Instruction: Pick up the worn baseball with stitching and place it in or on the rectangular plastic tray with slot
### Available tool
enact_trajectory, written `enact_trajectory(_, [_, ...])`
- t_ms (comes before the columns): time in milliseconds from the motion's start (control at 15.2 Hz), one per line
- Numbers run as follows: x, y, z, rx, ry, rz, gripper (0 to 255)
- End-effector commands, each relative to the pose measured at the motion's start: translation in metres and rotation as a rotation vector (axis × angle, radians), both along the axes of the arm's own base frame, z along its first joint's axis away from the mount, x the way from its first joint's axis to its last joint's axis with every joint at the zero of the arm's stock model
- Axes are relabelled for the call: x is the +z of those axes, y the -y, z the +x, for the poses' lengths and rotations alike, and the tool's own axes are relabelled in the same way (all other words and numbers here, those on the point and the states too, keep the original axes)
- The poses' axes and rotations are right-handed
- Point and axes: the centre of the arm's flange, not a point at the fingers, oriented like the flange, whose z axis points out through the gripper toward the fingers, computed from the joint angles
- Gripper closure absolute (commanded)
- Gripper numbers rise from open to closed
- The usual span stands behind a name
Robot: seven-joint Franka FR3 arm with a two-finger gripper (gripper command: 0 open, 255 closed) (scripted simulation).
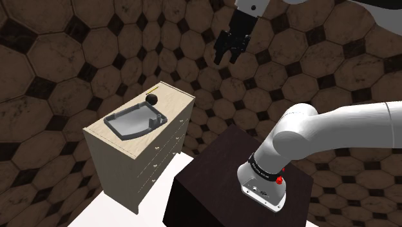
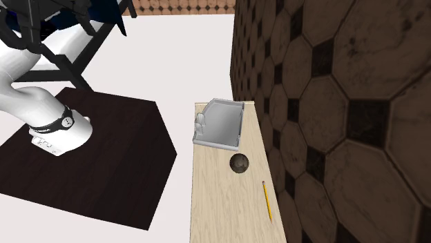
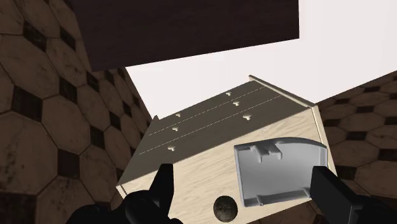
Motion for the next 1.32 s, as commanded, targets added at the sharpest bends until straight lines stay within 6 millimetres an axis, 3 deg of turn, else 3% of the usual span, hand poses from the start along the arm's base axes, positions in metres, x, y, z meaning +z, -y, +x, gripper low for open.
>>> enact_trajectory(0, [0.000,0.000,0.000,0.000,0.000,0.000,0])
enact_trajectory(1254, [-0.169,-0.024,0.188,-0.119,-0.030,-0.039,0])
